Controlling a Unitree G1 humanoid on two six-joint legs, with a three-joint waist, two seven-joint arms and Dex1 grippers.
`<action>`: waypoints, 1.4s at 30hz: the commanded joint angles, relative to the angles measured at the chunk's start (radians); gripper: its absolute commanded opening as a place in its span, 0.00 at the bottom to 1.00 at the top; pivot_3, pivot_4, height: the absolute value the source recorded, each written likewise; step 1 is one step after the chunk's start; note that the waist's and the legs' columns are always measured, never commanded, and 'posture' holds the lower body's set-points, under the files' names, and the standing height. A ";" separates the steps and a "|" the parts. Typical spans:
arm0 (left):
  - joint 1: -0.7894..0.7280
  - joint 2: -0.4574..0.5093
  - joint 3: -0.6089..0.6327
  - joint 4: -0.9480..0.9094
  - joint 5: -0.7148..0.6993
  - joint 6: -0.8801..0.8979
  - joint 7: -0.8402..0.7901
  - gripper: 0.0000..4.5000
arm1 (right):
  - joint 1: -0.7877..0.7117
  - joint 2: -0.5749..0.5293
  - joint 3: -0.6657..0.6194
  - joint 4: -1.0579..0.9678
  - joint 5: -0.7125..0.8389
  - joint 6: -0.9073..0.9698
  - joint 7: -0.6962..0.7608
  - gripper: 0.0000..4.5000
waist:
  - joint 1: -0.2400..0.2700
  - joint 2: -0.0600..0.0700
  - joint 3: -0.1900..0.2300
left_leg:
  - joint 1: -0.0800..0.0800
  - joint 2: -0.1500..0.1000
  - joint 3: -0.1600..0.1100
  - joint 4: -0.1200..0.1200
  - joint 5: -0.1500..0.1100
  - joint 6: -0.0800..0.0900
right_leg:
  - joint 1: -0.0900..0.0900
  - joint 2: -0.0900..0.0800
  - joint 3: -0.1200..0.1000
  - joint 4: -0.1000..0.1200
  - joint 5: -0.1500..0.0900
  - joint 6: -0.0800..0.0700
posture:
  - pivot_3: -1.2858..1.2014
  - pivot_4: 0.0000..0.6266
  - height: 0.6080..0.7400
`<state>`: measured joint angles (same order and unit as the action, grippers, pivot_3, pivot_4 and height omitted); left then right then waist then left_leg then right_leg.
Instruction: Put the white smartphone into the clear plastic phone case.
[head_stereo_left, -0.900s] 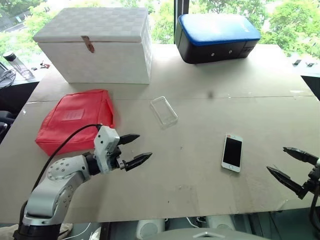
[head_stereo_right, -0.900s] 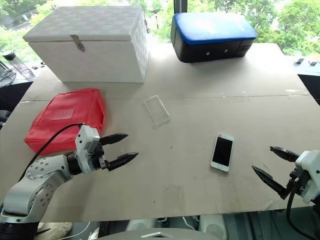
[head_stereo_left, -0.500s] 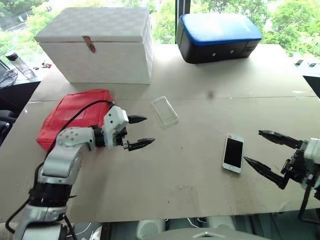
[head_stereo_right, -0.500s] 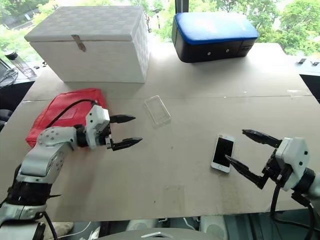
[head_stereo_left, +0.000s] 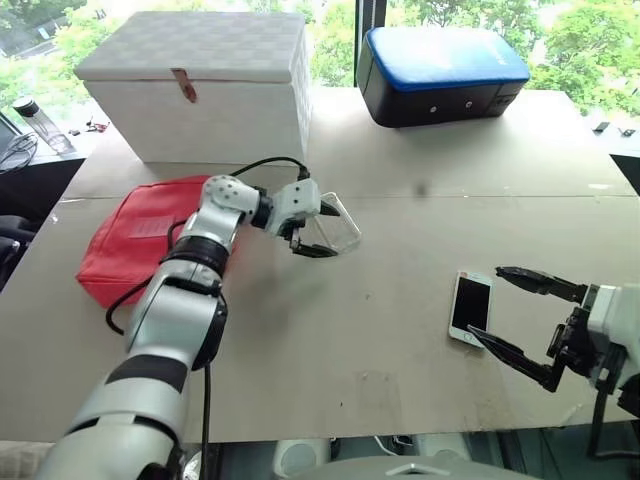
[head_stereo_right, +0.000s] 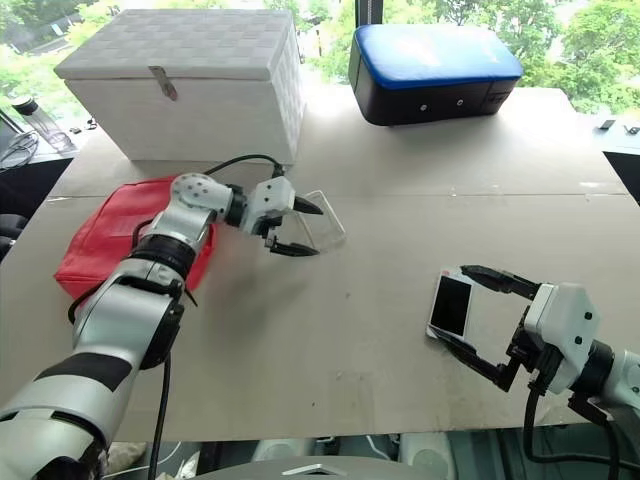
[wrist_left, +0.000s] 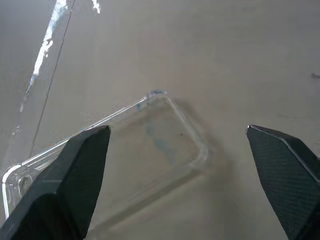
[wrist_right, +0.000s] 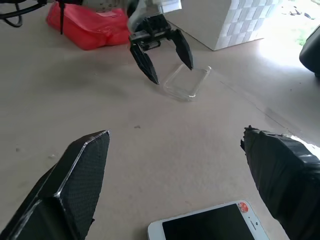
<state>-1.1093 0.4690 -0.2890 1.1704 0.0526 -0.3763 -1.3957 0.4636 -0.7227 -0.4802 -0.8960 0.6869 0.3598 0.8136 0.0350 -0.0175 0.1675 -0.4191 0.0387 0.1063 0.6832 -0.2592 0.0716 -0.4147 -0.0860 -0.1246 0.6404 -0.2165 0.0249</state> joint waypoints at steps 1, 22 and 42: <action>-0.052 -0.009 -0.052 0.101 0.120 -0.029 0.073 0.58 | 0.021 0.004 -0.059 -0.085 0.058 0.011 -0.042 1.00 | -0.001 -0.001 0.000 | 0.000 0.000 0.000 0.000 0.000 0.000 | 0.000 0.000 0.000 0.000 0.000 0.000 | 0.52 0.24 1.00; 0.177 -0.255 0.140 -0.806 -0.093 1.387 0.362 0.01 | 0.020 0.029 0.050 -0.092 -0.035 -0.002 -0.122 1.00 | -0.013 -0.004 -0.002 | -0.006 -0.001 -0.008 0.005 0.003 -0.005 | -0.001 -0.001 0.004 0.002 -0.002 0.003 | 0.52 0.24 1.00; 0.129 -0.085 -0.004 -0.338 -0.065 0.438 0.072 0.65 | 0.107 0.055 0.006 -0.075 -0.078 -0.013 -0.123 1.00 | 0.005 -0.002 -0.003 | 0.001 -0.002 -0.007 0.003 0.000 -0.001 | 0.002 0.000 0.004 0.002 -0.001 -0.001 | 0.52 0.24 1.00</action>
<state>-0.9473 0.3952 -0.2907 0.7805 -0.0203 0.1426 -1.3053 0.5563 -0.6758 -0.4349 -0.9614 0.6129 0.3663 0.6893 0.0399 -0.0196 0.1648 -0.4192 0.0366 0.0996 0.6867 -0.2591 0.0711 -0.4132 -0.0862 -0.1210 0.6421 -0.2171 0.0251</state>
